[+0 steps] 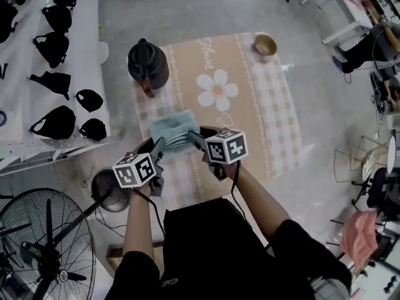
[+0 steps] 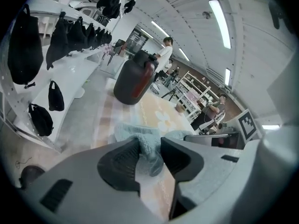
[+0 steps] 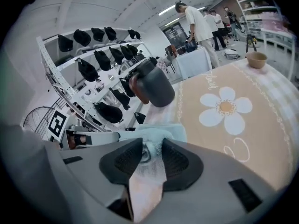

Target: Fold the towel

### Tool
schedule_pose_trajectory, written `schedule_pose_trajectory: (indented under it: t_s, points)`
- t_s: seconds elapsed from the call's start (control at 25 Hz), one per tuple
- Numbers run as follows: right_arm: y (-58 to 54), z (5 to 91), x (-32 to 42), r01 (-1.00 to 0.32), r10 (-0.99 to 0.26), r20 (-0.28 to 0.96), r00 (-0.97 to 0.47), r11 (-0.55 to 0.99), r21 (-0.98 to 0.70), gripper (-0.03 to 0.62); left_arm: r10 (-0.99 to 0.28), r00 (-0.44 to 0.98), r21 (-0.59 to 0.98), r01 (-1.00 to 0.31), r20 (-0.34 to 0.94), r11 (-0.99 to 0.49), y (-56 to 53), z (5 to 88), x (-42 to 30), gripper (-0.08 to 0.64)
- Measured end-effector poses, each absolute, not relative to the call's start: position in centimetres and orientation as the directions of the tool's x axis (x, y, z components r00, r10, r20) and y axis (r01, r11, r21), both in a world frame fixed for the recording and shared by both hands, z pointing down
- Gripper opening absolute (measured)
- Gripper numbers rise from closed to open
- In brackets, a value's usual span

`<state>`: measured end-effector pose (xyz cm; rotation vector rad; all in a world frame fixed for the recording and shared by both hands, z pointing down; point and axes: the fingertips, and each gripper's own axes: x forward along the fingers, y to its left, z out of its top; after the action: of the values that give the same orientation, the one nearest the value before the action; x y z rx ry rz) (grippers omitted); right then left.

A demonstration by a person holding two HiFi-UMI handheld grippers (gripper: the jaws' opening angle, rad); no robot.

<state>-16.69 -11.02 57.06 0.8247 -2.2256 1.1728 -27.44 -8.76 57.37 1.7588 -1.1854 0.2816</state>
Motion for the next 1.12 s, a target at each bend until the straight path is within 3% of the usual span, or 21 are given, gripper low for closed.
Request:
schedule_pose_trajectory:
  t_s: [0.12,0.32,0.56,0.96,1.04,1.08,1.12]
  points:
    - [-12.4,57.0,-17.4,-0.690,-0.304,0.625,-0.719,0.427,-0.585,0.170,-0.673,0.461,0.580,-0.812,0.578,-0.058,-10.6,56.2,-28.7,0.264]
    - [-14.1,56.2,-17.5,-0.702,-0.380,0.591,-0.712,0.406,-0.585,0.221,-0.756,0.417,0.571,-0.818,0.504,-0.070,-11.8,54.4,-30.8,0.272]
    - [-15.1,55.0,-17.2,-0.716,-0.430,0.573,-0.698,0.401,-0.572,0.236,-0.703,0.490,0.568,-0.810,0.515,-0.148,-10.3,55.5,-29.7,0.272]
    - [-10.1,55.4,-15.2,-0.755,-0.437,0.637,-0.635,0.526,-0.391,0.235,-0.686,0.466,0.470,-0.859,0.559,-0.201,-6.2,56.0,-27.4,0.270]
    - [-8.6,55.8,-14.4,-0.757,-0.427,0.657,-0.621,0.545,-0.361,0.229,-0.681,0.447,0.462,-0.869,0.580,-0.177,-4.6,56.6,-26.8,0.270]
    - [-7.9,55.9,-13.7,-0.760,-0.429,0.667,-0.609,0.556,-0.336,0.193,-0.675,0.435,0.454,-0.876,0.596,-0.164,-3.7,57.0,-26.5,0.268]
    - [-7.0,56.0,-13.0,-0.764,-0.435,0.674,-0.597,0.565,-0.311,0.081,-0.668,0.420,0.442,-0.885,0.615,-0.150,-2.7,57.4,-26.0,0.242]
